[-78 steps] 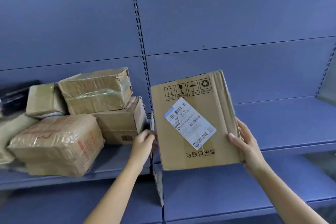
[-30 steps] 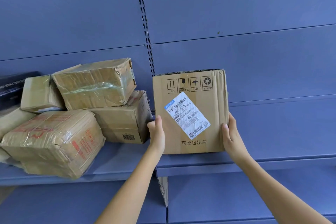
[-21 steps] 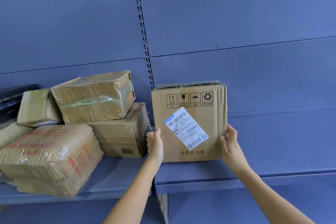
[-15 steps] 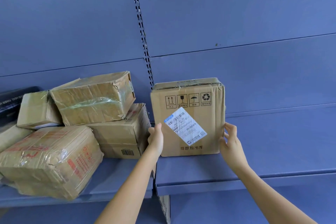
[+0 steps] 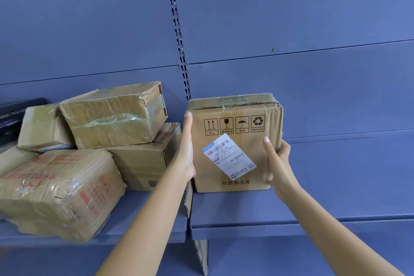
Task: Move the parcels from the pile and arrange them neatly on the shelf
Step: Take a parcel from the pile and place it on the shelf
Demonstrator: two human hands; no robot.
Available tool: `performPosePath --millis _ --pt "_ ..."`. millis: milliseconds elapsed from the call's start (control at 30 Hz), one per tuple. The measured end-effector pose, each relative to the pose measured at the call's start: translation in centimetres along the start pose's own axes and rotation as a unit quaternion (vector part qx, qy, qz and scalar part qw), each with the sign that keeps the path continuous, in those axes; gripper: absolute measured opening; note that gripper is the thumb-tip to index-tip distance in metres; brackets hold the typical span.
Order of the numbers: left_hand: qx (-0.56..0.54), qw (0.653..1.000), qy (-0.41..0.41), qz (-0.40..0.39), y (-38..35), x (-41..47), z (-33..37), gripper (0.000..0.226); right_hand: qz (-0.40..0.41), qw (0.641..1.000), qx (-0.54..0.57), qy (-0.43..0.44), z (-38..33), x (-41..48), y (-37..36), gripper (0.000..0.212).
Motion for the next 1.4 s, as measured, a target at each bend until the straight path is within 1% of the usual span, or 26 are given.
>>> performPosePath --millis 33,67,133,167,267,367,467,533,633,833,900,1000,1100,1233,1400 --pt "-0.002 1.000 0.016 -0.014 -0.1 -0.3 0.4 0.140 0.014 1.000 0.002 -0.008 0.1 0.5 0.0 0.081" --pt "0.005 0.999 0.023 -0.025 0.0 -0.3 0.9 0.146 0.023 1.000 0.007 -0.013 0.2 0.8 -0.1 0.078" --pt "0.018 0.999 0.027 -0.036 0.0 -0.7 1.5 0.152 0.033 0.999 0.011 -0.018 0.5 1.8 -0.3 0.065" --pt "0.021 0.999 0.029 -0.036 0.0 -0.6 1.9 0.150 0.037 0.999 0.010 -0.019 0.6 2.3 -0.4 0.063" --pt "0.033 0.998 0.043 -0.024 -0.2 -0.1 3.1 0.136 0.051 0.998 0.005 -0.026 0.7 3.7 -1.1 0.068" --pt "0.040 0.998 0.038 -0.004 -0.4 0.7 4.2 0.117 0.054 0.998 0.004 -0.029 0.7 5.2 -1.5 0.059" --pt "0.015 0.999 0.025 0.041 -0.7 1.9 5.1 0.126 0.061 0.998 -0.004 -0.031 1.1 6.4 -1.9 0.050" --pt "-0.001 0.998 0.020 0.061 -0.8 3.5 5.6 0.127 0.069 0.997 -0.004 -0.026 1.4 6.9 -2.3 0.052" --pt "-0.001 0.997 0.014 0.070 -0.7 6.3 6.4 0.126 0.074 0.997 -0.006 -0.034 1.7 8.1 -2.7 0.057" --pt "-0.017 0.997 0.008 0.078 -1.8 7.3 7.8 0.122 0.058 0.996 -0.058 -0.047 2.2 10.8 -3.1 0.059" --pt "-0.034 0.997 0.011 0.072 -2.0 7.8 8.1 0.116 0.061 0.995 -0.064 -0.047 2.5 11.6 -3.2 0.060" --pt "-0.050 0.996 0.010 0.077 -2.0 8.6 8.4 0.100 0.060 0.995 -0.066 -0.042 3.0 12.6 -3.5 0.059" --pt "-0.056 0.995 0.012 0.083 -1.9 9.5 8.4 0.096 0.070 0.995 -0.065 -0.030 3.4 12.8 -3.6 0.057" --pt "-0.068 0.993 0.015 0.091 -1.9 10.1 8.4 0.096 0.061 0.996 -0.053 -0.029 3.8 13.2 -3.4 0.058" --pt "-0.071 0.993 0.017 0.095 -2.0 9.6 8.2 0.098 0.071 0.996 -0.040 -0.025 3.5 13.0 -3.5 0.058"
Point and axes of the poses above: each hand's wrist, its own x-axis towards the middle knuckle, its own y-axis out of the back of the hand, z = x × y, the point moved 1 cm from there along x, towards the middle knuckle, and after that the axes turned 14 degrees about y, right-handed, at the moved point
